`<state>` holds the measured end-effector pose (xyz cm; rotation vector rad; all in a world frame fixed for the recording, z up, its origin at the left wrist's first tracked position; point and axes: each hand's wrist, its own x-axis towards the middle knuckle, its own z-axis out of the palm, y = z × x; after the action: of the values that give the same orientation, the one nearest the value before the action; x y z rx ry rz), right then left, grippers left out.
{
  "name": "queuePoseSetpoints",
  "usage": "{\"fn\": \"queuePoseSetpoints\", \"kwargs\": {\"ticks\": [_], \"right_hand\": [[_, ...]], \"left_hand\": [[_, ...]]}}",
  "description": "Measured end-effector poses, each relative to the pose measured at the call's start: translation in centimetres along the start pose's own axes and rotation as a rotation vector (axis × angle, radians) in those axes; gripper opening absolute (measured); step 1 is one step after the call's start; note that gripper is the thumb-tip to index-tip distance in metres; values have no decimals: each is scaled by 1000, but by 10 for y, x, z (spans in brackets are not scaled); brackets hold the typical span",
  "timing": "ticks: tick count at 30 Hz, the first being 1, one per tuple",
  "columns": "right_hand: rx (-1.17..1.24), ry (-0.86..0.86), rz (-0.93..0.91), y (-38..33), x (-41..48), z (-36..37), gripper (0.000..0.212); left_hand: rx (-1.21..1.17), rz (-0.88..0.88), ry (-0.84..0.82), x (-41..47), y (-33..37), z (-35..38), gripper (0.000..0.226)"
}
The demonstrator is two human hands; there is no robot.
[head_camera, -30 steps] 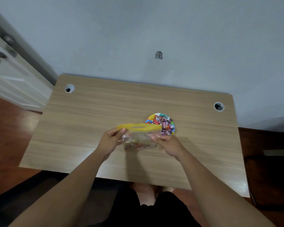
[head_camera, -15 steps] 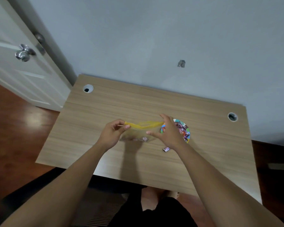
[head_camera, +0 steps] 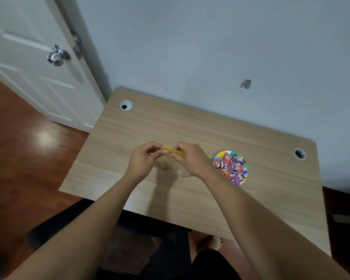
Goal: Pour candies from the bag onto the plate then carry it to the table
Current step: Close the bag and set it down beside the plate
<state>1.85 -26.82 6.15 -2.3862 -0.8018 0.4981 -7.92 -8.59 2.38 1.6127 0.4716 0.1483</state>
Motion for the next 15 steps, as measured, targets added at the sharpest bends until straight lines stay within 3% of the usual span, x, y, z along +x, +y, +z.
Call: {"fn": "queuePoseSetpoints", "kwargs": {"ticks": [8, 15], "right_hand": [[45, 33, -77, -21, 4, 15, 16], [-18, 81, -19, -32, 6, 22, 18]], "left_hand": [[-8, -36, 34, -5, 3, -18, 15], [42, -7, 99, -5, -1, -20, 6]]}}
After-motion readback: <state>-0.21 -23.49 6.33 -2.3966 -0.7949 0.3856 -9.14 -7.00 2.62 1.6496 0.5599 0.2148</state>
